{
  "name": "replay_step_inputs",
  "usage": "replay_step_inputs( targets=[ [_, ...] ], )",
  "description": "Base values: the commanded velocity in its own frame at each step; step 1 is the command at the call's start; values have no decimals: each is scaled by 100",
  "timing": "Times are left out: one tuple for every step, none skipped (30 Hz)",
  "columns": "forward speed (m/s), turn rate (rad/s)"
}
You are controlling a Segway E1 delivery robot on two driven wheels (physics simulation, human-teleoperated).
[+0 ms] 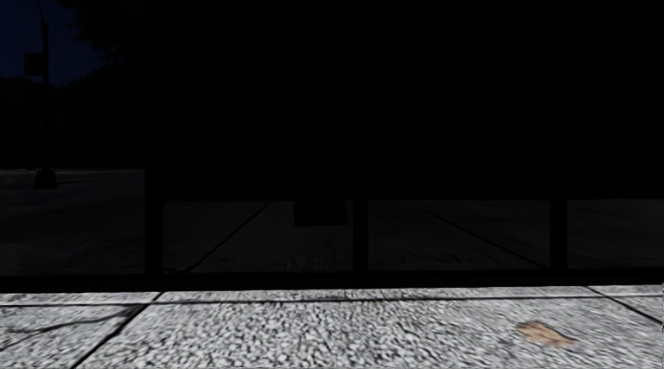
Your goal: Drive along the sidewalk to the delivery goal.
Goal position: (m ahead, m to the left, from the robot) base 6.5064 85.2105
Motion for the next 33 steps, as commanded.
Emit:
replay_step_inputs(
  targets=[
    [63,78],
    [63,78],
    [64,78],
    [67,78],
    [75,78],
    [79,78],
    [79,78],
    [81,78],
    [82,78],
    [82,78],
    [82,78],
    [82,78],
    [82,78],
    [82,78],
    [82,80],
    [82,82],
    [82,82],
    [82,83],
    [82,83],
    [82,83],
    [82,83],
    [82,89],
    [82,89],
    [82,93],
    [82,95],
    [82,95],
    [82,93],
    [82,93],
    [82,90],
    [82,90],
    [82,90],
    [82,90],
    [82,90]
  ],
)
